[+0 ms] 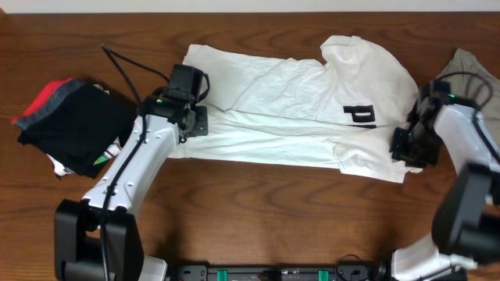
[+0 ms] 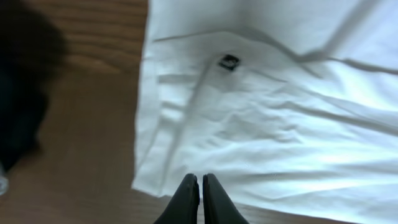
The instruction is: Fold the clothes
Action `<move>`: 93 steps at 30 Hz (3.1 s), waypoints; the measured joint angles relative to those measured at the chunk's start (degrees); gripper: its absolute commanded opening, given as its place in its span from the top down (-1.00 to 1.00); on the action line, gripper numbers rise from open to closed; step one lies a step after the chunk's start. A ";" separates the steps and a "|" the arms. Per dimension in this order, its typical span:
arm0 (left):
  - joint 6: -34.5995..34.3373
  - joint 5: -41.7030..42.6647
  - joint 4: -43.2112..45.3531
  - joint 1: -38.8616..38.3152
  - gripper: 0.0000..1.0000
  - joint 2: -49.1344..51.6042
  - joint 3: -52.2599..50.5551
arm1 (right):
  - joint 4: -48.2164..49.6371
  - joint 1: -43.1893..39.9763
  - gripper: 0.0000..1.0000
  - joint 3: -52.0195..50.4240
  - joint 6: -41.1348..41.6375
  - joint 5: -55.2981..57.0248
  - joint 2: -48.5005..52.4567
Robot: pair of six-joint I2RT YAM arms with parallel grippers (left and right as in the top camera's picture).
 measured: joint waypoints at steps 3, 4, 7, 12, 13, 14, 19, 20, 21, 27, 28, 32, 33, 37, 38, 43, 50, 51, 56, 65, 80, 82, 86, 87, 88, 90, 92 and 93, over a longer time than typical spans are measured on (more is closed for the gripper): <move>0.52 1.33 0.31 -0.61 0.85 2.03 0.00 | -1.88 -0.35 0.37 0.00 0.85 0.35 -6.75; 0.55 1.53 0.33 -0.70 0.85 2.99 0.00 | -2.40 -0.55 0.37 0.00 1.09 0.48 -8.33; 0.90 2.67 0.79 -0.90 0.85 6.93 -0.02 | -2.82 -1.79 0.36 -0.07 1.51 0.57 -10.45; 1.95 4.42 2.29 -1.01 0.85 12.09 -0.04 | 1.86 -3.98 0.32 -5.38 2.51 1.60 -10.40; 2.08 4.70 2.56 -1.01 0.85 12.79 -0.04 | 3.85 -4.33 0.26 -7.50 2.67 1.79 -10.34; 2.14 4.85 2.64 -1.01 0.85 13.22 -0.04 | 4.72 -4.55 0.23 -8.68 2.75 1.97 -10.32; 2.32 5.46 3.02 -1.01 0.84 14.01 -0.04 | 10.88 -5.66 0.22 -13.46 3.10 2.36 -10.32; 2.32 5.55 3.13 -1.01 0.84 14.01 -0.04 | 12.22 -5.97 0.23 -13.92 3.08 2.45 -10.32; 2.32 5.57 3.19 -1.01 0.84 14.01 -0.04 | 13.18 -6.14 0.22 -14.14 3.08 2.60 -10.32; 2.51 5.57 3.26 -1.01 0.84 14.01 -0.04 | 16.94 -6.38 0.15 -15.04 3.10 5.18 -10.32; 2.54 5.60 3.28 -1.01 0.84 14.01 -0.04 | 17.44 -6.38 0.14 -15.26 3.13 5.68 -10.32; 2.75 5.60 3.28 -1.01 0.83 14.01 -0.04 | 20.50 -6.38 0.13 -16.85 3.13 6.54 -10.32; 2.91 5.60 3.26 -1.01 0.84 14.01 -0.04 | 21.75 -6.38 0.18 -17.40 3.13 6.64 -10.32; 2.97 5.60 3.23 -1.01 0.83 14.01 -0.04 | 26.51 -6.38 0.97 -20.11 3.30 7.19 -10.32; 2.97 5.60 3.21 -1.01 0.84 14.01 -0.04 | 27.15 -6.38 0.97 -20.57 3.30 7.26 -10.32; 3.08 5.60 3.21 -1.01 0.84 14.01 -0.04 | 31.01 -6.38 0.97 -20.96 3.69 7.67 -10.32; 3.15 5.60 3.72 -1.01 0.84 14.01 -0.31 | 37.16 -6.38 0.82 -19.91 4.04 15.96 -10.97; 3.13 5.60 4.20 -1.01 0.84 14.01 -0.70 | 38.05 -6.38 0.81 -19.65 4.13 16.98 -11.21; 3.15 5.60 6.80 -1.01 0.83 14.01 -3.89 | 42.10 -6.38 0.68 -18.73 2.99 21.53 -12.15; 3.15 5.57 8.39 -1.01 0.83 13.51 -4.98 | 42.05 -6.38 0.74 -18.71 -0.11 23.71 -12.15; 3.15 5.22 8.22 -1.05 0.83 13.51 -4.98 | 41.27 -6.38 0.69 -18.71 -0.57 23.58 -12.15; 3.15 4.39 8.11 -1.11 0.83 13.51 -4.98 | 40.87 -6.38 0.63 -18.71 -0.68 23.56 -12.15; 3.15 2.34 7.72 -0.55 0.83 13.51 -5.09 | 38.62 -6.40 0.31 -18.71 -1.03 23.19 -12.15; 3.15 2.14 7.67 -0.09 0.84 13.51 -5.14 | 38.14 -6.43 0.27 -18.71 -1.01 22.82 -12.15; 3.15 1.90 7.63 0.39 0.83 13.51 -5.16 | 37.59 -6.47 0.27 -18.71 -1.07 22.34 -12.15; 3.17 1.27 7.52 1.95 0.82 13.51 -5.18 | 36.22 -6.49 0.25 -18.71 -1.16 21.22 -12.15; 3.15 0.76 7.50 3.91 0.82 13.51 -5.20 | 35.36 -6.47 0.24 -18.71 -1.16 20.48 -12.15; 3.13 0.59 7.52 5.14 0.83 13.51 -5.25 | 35.01 -6.47 0.25 -18.71 -1.16 20.00 -12.15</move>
